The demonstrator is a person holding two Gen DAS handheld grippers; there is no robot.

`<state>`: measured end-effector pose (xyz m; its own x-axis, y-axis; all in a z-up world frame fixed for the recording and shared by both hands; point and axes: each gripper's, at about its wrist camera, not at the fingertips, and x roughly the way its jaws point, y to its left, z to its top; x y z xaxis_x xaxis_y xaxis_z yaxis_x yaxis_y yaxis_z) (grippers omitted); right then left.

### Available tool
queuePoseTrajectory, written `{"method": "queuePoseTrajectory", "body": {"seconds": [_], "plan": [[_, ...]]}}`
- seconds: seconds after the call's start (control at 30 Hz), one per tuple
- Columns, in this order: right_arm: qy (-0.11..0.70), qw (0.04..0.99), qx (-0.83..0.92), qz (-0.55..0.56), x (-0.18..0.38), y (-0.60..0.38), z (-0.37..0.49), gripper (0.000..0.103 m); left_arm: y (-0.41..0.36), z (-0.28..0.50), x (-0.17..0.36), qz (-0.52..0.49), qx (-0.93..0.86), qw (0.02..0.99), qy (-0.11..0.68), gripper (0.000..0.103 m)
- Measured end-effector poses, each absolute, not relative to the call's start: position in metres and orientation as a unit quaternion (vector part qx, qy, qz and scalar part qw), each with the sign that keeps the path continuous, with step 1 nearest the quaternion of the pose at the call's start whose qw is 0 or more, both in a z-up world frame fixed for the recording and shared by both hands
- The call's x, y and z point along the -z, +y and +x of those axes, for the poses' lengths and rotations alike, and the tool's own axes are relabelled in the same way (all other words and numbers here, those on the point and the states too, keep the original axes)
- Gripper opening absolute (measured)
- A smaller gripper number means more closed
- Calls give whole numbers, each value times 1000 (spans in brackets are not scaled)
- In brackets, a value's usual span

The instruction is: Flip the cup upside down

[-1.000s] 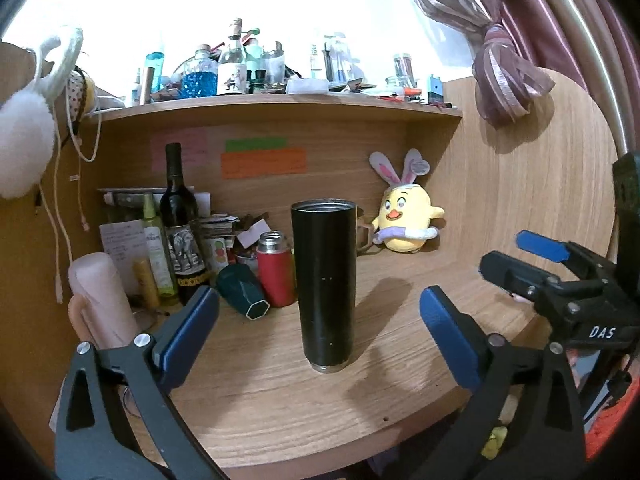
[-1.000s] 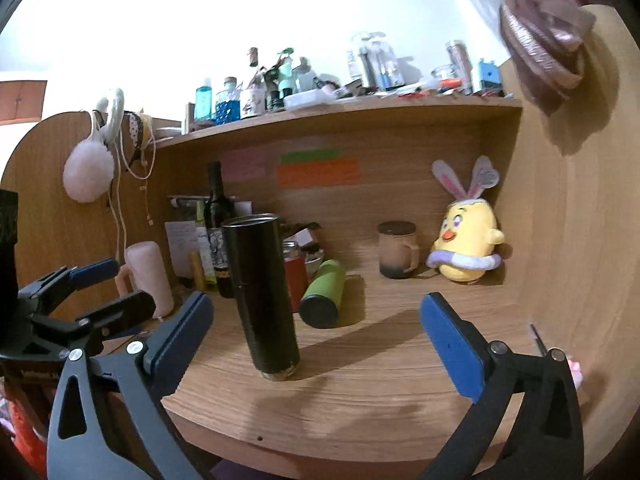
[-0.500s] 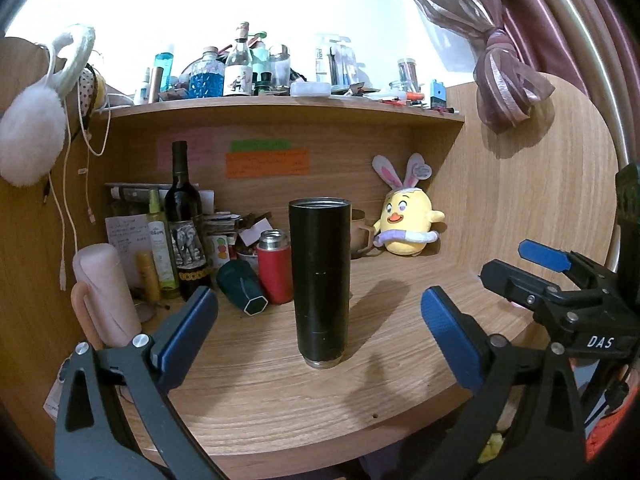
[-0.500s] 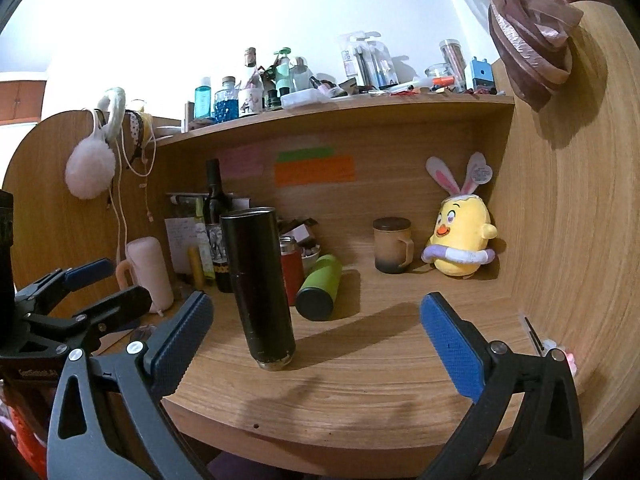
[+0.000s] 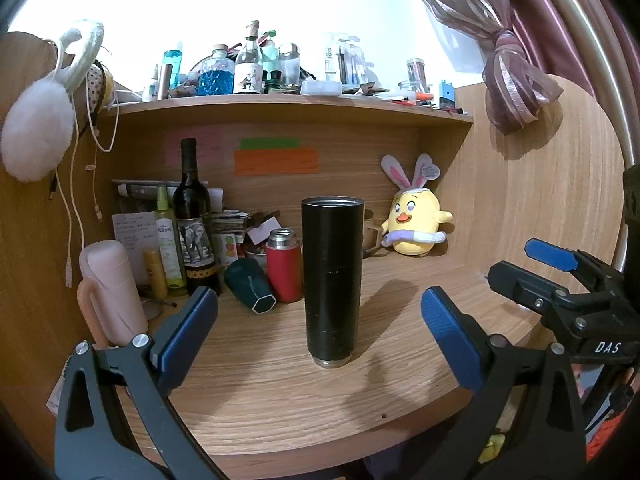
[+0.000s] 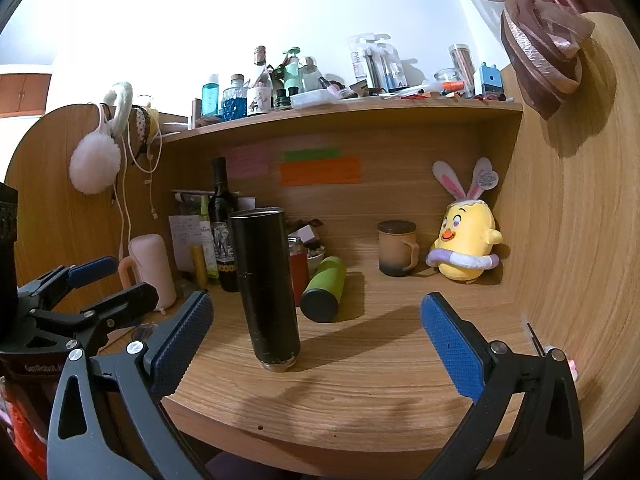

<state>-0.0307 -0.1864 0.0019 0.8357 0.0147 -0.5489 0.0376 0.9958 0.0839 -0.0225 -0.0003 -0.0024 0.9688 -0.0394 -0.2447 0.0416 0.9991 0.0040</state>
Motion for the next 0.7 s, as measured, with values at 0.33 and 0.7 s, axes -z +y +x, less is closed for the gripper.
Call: {"method": "queuePoseTrajectory", "body": {"seconds": [0.33,0.7], "plan": [[287,957,5,46,-1,-186,-29,103,3,-21,4,0,21,992,126,103],[287,957,4,47,-1,-188,-29,103,2,-20,4,0,22,992,127,103]]}}
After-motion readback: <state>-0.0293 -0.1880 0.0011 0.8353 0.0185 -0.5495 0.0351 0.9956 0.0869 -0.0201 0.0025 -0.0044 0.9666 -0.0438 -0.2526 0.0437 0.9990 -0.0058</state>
